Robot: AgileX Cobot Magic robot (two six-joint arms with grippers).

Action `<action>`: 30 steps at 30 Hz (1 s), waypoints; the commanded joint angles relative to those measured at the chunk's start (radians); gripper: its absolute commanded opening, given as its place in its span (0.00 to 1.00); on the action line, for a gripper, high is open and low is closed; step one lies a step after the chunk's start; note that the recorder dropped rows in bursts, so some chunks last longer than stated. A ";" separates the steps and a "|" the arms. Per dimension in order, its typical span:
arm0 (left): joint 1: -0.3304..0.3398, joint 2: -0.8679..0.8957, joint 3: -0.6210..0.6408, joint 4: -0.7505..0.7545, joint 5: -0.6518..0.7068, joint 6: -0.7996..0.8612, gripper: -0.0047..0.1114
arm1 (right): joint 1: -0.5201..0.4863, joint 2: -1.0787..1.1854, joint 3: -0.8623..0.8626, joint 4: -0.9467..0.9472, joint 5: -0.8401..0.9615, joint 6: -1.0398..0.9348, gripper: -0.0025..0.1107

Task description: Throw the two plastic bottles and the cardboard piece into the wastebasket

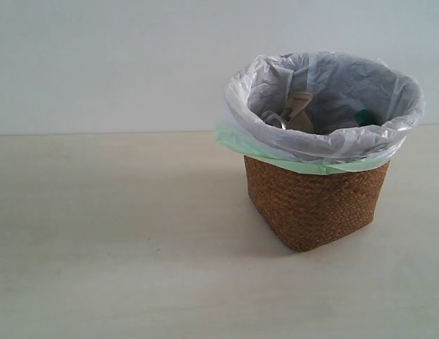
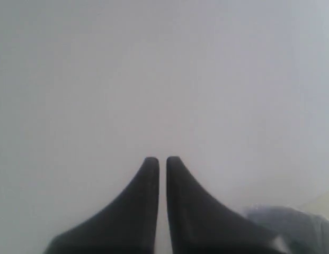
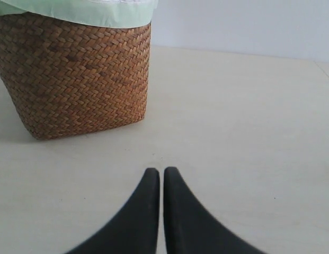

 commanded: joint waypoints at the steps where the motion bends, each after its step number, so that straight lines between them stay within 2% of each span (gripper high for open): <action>1: 0.002 -0.164 0.209 0.000 -0.142 -0.064 0.07 | -0.005 -0.005 -0.001 -0.001 -0.004 0.000 0.02; 8: 0.002 -0.439 0.519 -0.010 -0.139 -0.064 0.07 | -0.005 -0.005 -0.001 -0.001 -0.004 0.000 0.02; 13: 0.002 -0.545 0.634 -0.008 -0.119 -0.108 0.07 | -0.005 -0.005 -0.001 -0.001 -0.004 0.000 0.02; 19: 0.002 -0.605 0.683 -0.008 -0.111 -0.108 0.07 | -0.005 -0.005 -0.001 -0.001 -0.004 0.000 0.02; 30: 0.002 -0.607 0.683 -0.006 -0.111 -0.108 0.07 | -0.005 -0.005 -0.001 -0.001 -0.004 0.000 0.02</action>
